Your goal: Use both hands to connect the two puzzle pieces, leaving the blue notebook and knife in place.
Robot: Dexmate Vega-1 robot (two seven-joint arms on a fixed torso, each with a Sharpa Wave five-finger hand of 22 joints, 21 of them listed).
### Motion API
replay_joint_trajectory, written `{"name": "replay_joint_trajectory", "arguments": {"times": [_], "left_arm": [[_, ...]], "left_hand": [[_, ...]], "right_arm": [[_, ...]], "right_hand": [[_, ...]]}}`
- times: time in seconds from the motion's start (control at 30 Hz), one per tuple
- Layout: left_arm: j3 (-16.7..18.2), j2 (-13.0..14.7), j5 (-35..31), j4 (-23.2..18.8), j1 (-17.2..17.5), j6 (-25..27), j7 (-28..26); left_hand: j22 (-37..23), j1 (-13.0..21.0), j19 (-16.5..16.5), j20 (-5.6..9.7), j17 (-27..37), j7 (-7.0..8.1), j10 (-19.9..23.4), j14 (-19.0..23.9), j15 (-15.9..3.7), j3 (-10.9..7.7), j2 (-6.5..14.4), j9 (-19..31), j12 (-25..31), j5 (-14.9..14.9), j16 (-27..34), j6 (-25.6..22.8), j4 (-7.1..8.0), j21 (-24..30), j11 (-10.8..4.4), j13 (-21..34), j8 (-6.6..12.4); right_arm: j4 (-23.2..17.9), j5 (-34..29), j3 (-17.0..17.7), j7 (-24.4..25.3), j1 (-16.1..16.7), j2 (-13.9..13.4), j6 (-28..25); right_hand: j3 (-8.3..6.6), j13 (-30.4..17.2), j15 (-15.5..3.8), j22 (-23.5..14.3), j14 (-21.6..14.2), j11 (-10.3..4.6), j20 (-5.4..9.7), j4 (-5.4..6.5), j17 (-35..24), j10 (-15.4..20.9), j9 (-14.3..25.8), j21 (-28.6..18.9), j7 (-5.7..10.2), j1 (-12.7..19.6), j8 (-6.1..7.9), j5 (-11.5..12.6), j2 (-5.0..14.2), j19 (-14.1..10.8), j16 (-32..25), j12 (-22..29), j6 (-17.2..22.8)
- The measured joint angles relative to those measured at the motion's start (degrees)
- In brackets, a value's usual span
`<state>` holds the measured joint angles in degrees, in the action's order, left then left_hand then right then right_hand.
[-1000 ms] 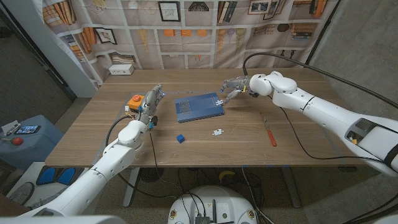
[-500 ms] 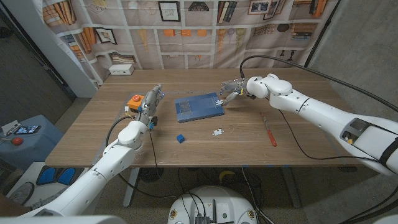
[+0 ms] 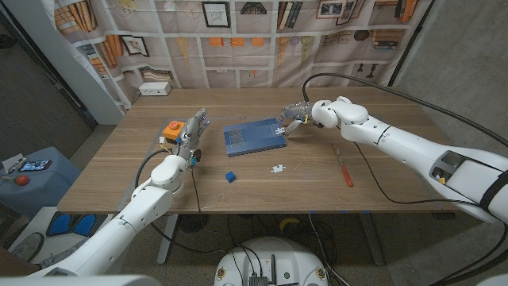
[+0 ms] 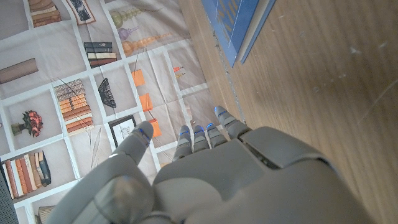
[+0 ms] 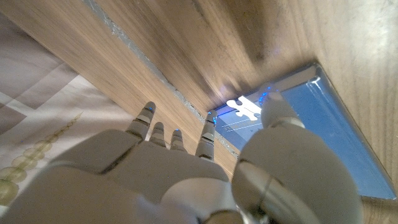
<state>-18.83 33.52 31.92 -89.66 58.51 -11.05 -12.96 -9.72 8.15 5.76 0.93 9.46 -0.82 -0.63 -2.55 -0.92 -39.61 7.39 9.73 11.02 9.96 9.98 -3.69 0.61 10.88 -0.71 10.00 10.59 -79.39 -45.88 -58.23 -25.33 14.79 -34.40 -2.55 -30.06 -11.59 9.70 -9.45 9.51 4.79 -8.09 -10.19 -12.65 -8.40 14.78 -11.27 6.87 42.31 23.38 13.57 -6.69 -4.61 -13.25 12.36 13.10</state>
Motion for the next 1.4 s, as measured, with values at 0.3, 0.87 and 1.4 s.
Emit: {"name": "replay_joint_trajectory", "arguments": {"times": [0.3,0.87,1.4], "left_arm": [[-0.2,-0.2,0.1,0.0,0.0,0.1,0.0],[-0.4,-0.3,0.2,0.1,0.0,0.3,0.0],[-0.5,-0.1,0.4,-0.3,0.3,0.8,0.0]], "left_hand": [[0.0,0.0,0.0,0.00,0.0,0.00,0.1,0.0,0.00,0.00,0.0,0.0,0.0,0.0,0.0,0.0,0.00,0.0,0.11,0.0,0.00],[0.0,-0.2,0.0,0.00,0.0,0.00,0.1,0.0,0.00,0.00,-0.2,0.0,0.0,0.0,0.0,0.0,0.00,0.0,0.11,0.0,0.00],[0.0,-0.2,0.0,0.00,0.0,0.00,0.1,0.0,0.00,0.00,-0.2,0.0,0.0,0.0,0.0,0.0,0.00,0.0,0.10,0.0,0.00]], "right_arm": [[0.9,-0.9,-0.7,0.3,-0.3,0.5,0.0],[0.7,-2.4,-1.1,3.1,0.3,0.7,-0.9],[-0.8,-4.1,-0.7,6.6,2.1,0.3,-2.8]], "right_hand": [[-0.16,0.0,-0.20,0.0,-0.2,-0.15,0.04,0.16,0.0,0.6,0.3,0.0,0.30,0.7,0.64,0.0,0.76,0.0,0.0,0.0,0.9],[0.01,0.1,-1.87,0.0,-2.9,-1.83,0.82,0.33,0.0,3.7,0.5,0.0,2.90,2.0,4.27,-1.1,0.90,-2.9,-0.9,0.0,7.2],[1.12,0.1,-3.67,0.0,-6.2,-4.29,2.34,0.48,-0.3,7.4,0.4,-0.5,5.34,3.0,7.79,-2.8,-0.17,-6.4,-1.8,0.4,13.7]]}}
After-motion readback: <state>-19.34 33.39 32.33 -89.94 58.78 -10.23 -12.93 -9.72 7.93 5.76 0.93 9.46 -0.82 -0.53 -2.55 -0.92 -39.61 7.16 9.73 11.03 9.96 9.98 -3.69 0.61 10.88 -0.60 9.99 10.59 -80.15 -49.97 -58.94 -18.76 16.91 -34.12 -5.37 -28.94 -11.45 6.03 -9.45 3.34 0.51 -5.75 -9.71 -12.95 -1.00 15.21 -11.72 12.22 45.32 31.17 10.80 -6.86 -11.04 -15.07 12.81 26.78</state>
